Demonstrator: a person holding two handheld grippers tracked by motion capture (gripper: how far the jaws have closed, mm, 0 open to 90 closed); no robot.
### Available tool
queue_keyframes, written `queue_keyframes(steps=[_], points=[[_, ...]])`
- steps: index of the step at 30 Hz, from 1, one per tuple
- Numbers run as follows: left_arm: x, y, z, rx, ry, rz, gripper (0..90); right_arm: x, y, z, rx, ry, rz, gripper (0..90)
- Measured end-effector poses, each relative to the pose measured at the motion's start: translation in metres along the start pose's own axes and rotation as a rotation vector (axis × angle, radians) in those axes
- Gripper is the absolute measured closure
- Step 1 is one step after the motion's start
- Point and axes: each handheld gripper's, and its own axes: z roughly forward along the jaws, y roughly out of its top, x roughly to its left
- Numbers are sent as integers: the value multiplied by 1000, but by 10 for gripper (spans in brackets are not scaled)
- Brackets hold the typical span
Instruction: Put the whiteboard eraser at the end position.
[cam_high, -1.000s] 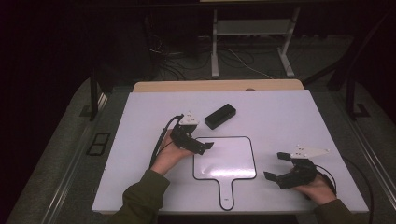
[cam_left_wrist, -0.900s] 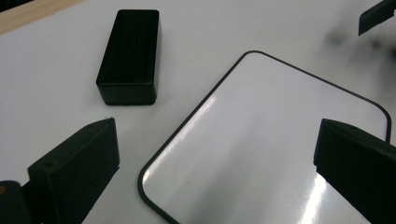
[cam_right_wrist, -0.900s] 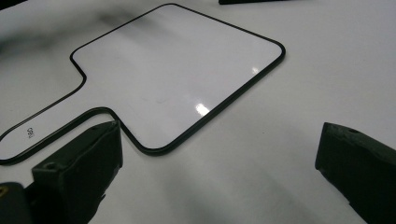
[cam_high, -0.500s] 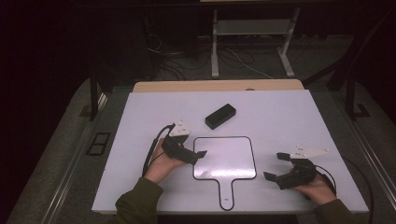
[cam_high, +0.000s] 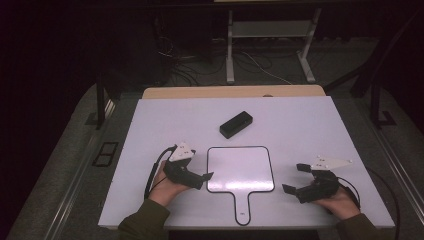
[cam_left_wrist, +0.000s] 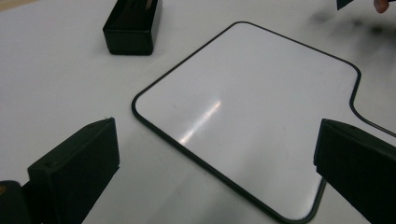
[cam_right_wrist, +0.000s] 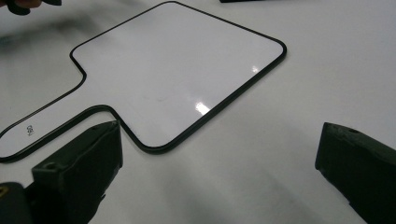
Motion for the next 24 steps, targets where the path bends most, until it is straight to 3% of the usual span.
queue_keyframes(steps=[18, 24], points=[[-7, -25, -24, -21, 2, -26, 0, 0, -1, -1, 3, -7, 2, 0], [-6, -30, -27, -7, -1, -32, 0, 1, -1, 0, 3, -9, 2, 0]])
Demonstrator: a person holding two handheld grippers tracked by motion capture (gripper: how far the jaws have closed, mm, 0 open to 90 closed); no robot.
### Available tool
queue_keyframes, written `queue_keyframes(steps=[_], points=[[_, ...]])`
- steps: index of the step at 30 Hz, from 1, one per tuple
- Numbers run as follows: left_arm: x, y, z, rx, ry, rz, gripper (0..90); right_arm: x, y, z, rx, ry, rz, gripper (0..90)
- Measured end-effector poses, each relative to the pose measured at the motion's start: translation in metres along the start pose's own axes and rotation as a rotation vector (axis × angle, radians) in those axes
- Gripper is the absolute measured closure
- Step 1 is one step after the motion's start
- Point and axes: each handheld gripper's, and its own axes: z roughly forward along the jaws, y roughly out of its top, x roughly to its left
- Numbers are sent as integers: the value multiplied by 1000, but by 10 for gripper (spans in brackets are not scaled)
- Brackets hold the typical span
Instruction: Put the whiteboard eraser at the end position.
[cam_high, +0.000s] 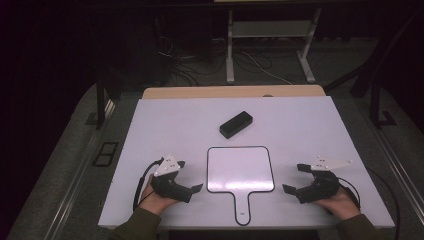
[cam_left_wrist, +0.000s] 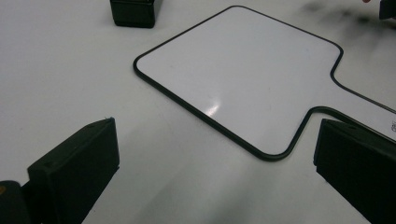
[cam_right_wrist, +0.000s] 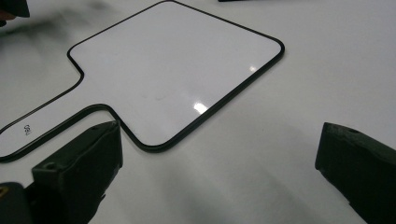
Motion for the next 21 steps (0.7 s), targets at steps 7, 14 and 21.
queue_keyframes(steps=[7, 14, 21], points=[[1, 0, 0, -4, -2, -3, 0, 0, 0, 0, 1, -1, -1, 0], [1, 0, 1, -4, -2, -9, 0, -1, 0, 0, 2, -1, -1, 0], [1, 1, 1, -6, 3, -14, 0, -1, 0, -1, -4, 3, 0, 0]])
